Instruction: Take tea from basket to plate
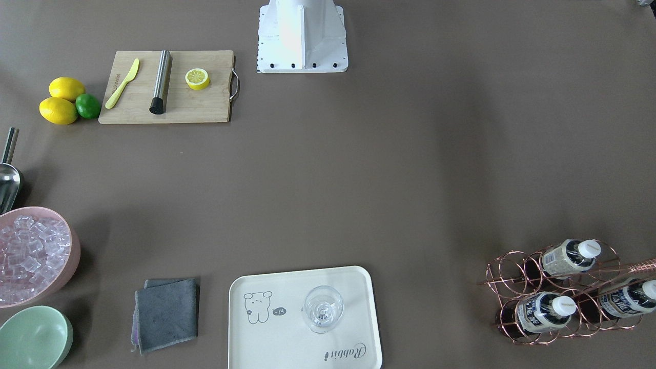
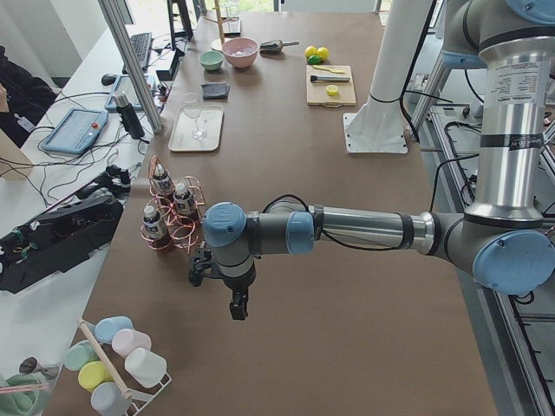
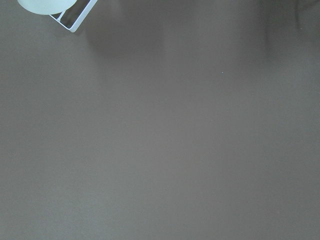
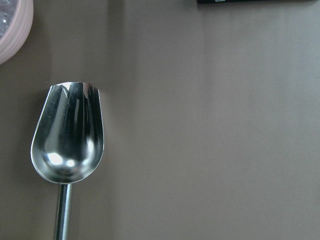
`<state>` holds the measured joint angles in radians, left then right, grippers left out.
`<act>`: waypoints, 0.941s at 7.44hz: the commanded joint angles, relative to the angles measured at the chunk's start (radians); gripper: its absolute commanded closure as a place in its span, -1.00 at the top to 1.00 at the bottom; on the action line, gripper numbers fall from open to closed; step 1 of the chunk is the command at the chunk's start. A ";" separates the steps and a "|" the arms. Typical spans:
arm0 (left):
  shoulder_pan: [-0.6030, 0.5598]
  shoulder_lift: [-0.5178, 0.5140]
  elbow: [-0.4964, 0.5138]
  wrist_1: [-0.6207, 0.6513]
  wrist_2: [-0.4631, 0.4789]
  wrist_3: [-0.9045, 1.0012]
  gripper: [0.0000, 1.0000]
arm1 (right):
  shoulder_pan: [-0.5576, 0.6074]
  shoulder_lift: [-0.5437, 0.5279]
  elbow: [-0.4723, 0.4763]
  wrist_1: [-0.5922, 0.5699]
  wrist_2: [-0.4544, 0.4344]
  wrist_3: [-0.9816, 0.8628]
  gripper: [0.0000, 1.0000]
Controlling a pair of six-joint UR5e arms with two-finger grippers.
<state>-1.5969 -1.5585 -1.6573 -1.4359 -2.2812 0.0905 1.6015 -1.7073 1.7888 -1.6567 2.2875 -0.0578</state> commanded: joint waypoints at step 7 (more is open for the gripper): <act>0.000 0.012 0.001 0.002 -0.001 0.003 0.97 | 0.038 -0.026 0.049 0.000 0.000 -0.002 1.00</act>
<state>-1.5969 -1.5489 -1.6567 -1.4351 -2.2817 0.0918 1.6387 -1.7314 1.8408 -1.6566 2.2902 -0.0598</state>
